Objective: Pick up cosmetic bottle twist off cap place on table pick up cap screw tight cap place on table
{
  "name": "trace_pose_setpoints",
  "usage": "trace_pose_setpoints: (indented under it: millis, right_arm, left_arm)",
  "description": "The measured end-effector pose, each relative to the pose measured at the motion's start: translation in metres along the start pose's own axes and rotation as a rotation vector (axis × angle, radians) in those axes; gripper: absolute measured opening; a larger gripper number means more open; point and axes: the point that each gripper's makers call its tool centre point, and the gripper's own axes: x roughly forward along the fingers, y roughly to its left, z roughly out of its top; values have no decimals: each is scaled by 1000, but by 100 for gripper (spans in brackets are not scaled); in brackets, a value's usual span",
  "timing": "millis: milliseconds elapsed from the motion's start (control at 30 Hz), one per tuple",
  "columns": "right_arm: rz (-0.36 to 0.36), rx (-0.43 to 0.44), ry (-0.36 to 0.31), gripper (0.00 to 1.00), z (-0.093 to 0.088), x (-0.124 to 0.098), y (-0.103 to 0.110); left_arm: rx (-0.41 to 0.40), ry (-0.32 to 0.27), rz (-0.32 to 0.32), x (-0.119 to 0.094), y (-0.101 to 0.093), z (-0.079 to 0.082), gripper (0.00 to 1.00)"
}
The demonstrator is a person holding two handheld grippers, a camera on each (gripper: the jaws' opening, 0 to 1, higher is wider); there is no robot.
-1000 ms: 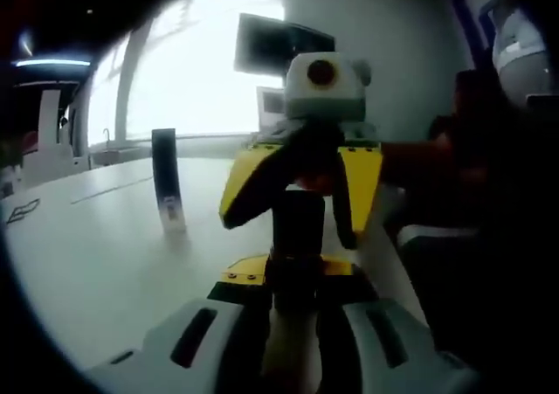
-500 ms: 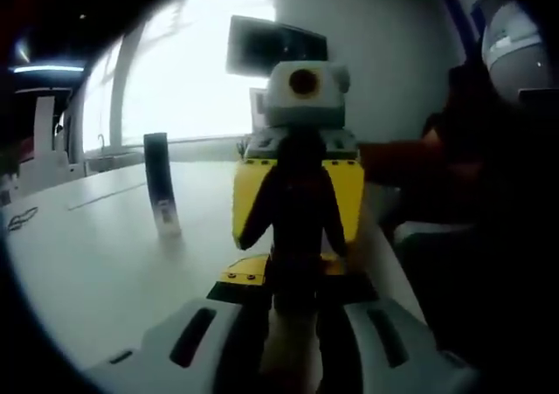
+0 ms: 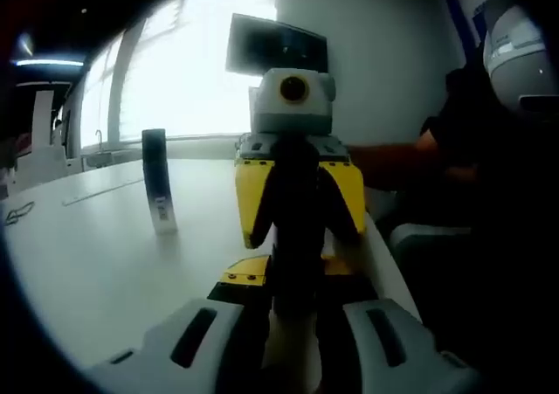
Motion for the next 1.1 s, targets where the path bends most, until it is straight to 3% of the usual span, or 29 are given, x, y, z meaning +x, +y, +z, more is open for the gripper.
trace_pose_setpoints:
  millis: [200, 300, 333, 567, 1000, 1033, 1100]
  right_arm:
    - [-24, 37, 47, 10, -1, 2, 5]
    - [-71, 39, 42, 10, -2, 0, 3]
    - [-108, 25, 39, 10, -2, -1, -1]
    - [-181, 0, 48, 9, -1, -1, 0]
    - [-445, -3, 41, 7, -3, -10, -16]
    - [-430, 8, 34, 7, -3, -8, -13]
    - [-464, 13, 30, 7, -3, -8, -14]
  left_arm:
    - [-1, 11, -25, -4, -3, -2, 6]
    - [12, 12, -18, -4, -1, -2, 6]
    - [47, 18, 19, -5, 6, -2, 6]
    - [43, 20, 8, -8, 0, -2, 5]
    - [37, 23, 59, -15, 8, -2, 4]
    - [39, 23, 54, -16, 7, -2, 4]
    - [39, 23, 56, -17, 6, -2, 4]
